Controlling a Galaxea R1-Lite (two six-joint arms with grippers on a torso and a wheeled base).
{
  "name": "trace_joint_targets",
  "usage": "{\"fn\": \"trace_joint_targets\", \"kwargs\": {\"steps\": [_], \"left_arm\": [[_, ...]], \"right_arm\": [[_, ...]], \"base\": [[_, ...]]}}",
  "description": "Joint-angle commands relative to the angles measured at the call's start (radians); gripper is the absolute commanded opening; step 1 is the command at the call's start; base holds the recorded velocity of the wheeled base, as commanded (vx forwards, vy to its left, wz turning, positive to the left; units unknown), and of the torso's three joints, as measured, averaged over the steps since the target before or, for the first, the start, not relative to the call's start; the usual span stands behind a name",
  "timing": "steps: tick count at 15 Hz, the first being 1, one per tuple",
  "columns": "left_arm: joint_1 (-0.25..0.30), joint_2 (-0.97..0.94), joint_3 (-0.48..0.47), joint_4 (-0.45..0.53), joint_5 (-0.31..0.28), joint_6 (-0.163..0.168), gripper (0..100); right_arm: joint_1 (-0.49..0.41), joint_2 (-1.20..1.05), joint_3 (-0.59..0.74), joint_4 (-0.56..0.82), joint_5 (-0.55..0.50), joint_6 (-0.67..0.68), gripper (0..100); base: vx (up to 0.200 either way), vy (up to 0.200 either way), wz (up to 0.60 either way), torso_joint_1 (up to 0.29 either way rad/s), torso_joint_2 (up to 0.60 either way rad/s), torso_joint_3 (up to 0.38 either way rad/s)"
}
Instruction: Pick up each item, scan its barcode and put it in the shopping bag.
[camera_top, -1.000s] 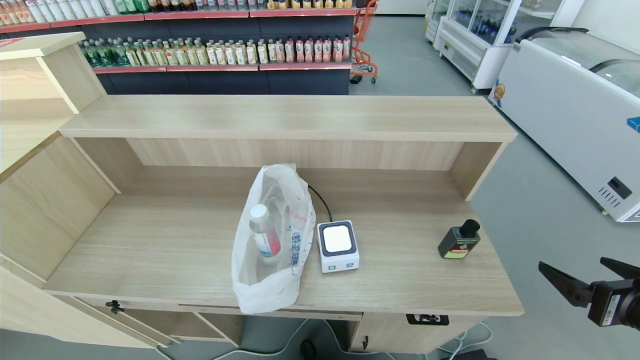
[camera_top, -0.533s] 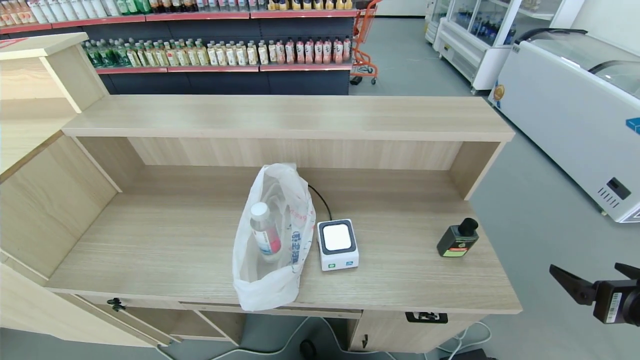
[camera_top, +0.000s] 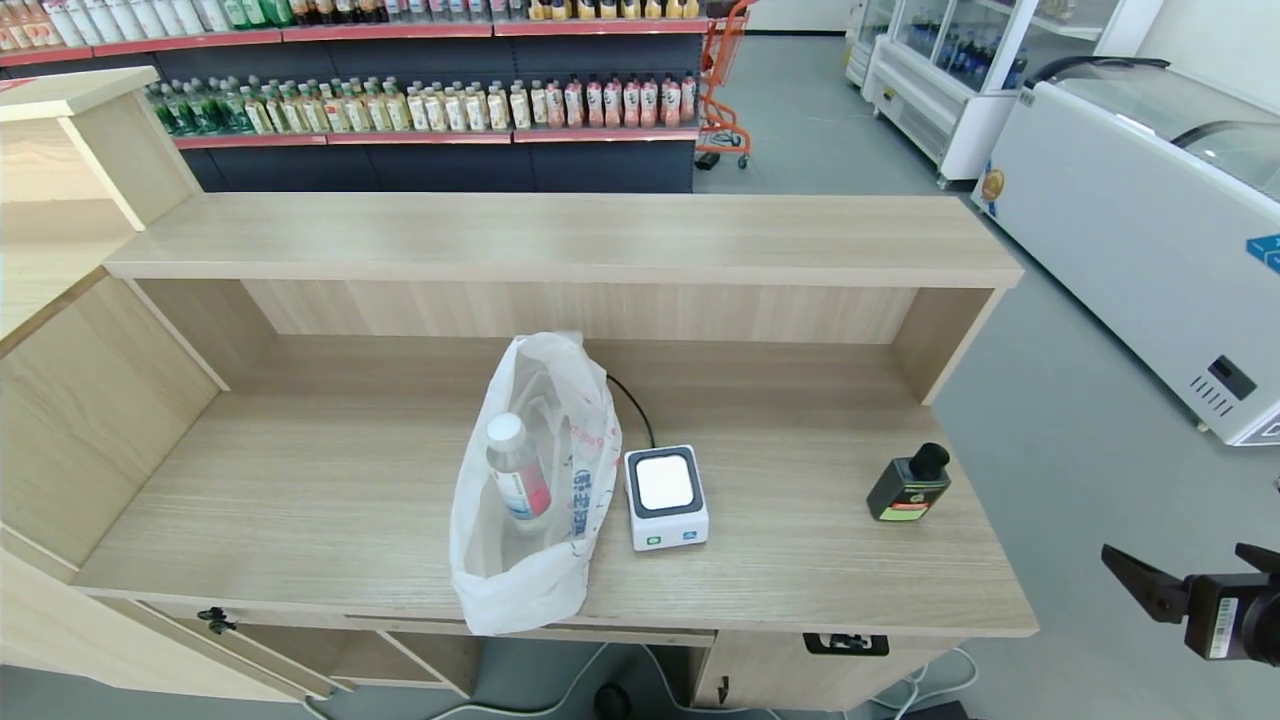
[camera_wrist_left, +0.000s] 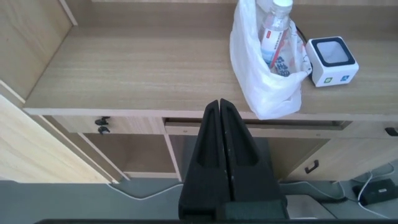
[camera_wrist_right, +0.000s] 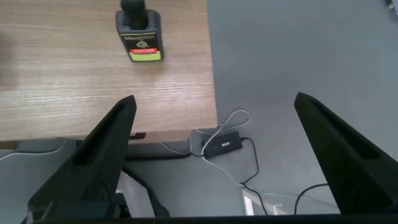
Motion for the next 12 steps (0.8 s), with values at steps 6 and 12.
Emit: {"fn": "trace_joint_targets", "kwargs": {"steps": [6, 12], "left_arm": [[0.002, 0.0, 0.0, 0.0, 0.0, -0.001, 0], [0.002, 0.0, 0.0, 0.0, 0.0, -0.001, 0]], "right_arm": [[-0.038, 0.087, 0.001, 0.003, -0.019, -0.043, 100], [-0.107, 0.358, -0.125, -0.008, -0.055, -0.22, 100]], "base": [[0.0, 0.0, 0.0, 0.0, 0.0, 0.0], [0.0, 0.0, 0.0, 0.0, 0.0, 0.0]]}}
